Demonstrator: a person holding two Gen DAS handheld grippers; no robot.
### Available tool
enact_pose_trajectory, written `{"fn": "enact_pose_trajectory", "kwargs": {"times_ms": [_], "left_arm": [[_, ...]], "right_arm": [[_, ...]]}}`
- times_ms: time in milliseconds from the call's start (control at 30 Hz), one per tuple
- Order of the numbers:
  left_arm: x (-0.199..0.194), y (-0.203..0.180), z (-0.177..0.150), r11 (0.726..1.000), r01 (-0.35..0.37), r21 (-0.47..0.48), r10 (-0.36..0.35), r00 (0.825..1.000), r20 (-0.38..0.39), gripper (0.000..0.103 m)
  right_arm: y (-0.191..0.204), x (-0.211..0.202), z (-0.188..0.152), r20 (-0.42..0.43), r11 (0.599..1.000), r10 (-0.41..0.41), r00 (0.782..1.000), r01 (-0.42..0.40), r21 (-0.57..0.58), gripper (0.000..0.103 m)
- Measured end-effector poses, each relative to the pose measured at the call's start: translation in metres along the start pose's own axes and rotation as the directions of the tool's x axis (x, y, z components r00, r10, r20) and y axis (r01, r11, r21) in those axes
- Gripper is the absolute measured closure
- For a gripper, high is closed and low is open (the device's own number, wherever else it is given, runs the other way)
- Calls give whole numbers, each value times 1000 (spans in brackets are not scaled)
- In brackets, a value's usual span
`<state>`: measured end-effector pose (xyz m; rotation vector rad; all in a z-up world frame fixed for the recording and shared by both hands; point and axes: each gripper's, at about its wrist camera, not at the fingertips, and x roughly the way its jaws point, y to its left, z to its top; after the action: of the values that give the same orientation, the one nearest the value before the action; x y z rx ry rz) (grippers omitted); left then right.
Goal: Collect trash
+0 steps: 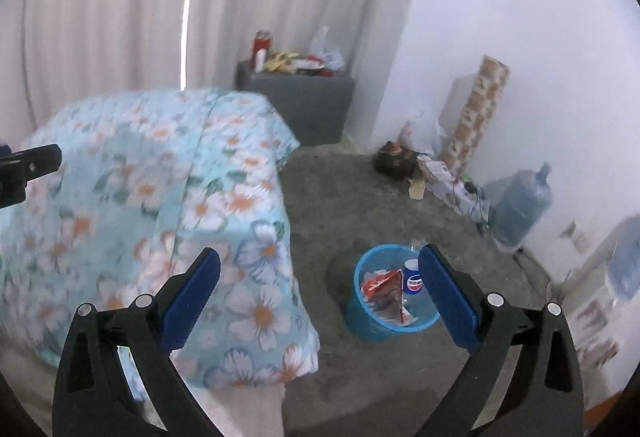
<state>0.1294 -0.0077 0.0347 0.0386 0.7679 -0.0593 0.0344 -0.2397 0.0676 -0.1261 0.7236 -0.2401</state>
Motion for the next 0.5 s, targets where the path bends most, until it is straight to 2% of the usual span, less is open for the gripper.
{"fn": "enact_pose_trajectory", "kwargs": {"times_ms": [67, 233, 500], "left_arm": [[1, 1, -8, 999, -51, -7, 50, 998, -27, 9], [9, -1, -31, 997, -77, 11, 78, 993, -87, 9], [16, -4, -42, 997, -71, 18, 73, 989, -130, 9]], "right_arm": [[3, 0, -2, -28, 1000, 18, 999, -19, -6, 7], [4, 3, -17, -108, 996, 84, 991, -80, 36, 7], [-2, -1, -32, -157, 999, 21, 987, -17, 30, 7]]}}
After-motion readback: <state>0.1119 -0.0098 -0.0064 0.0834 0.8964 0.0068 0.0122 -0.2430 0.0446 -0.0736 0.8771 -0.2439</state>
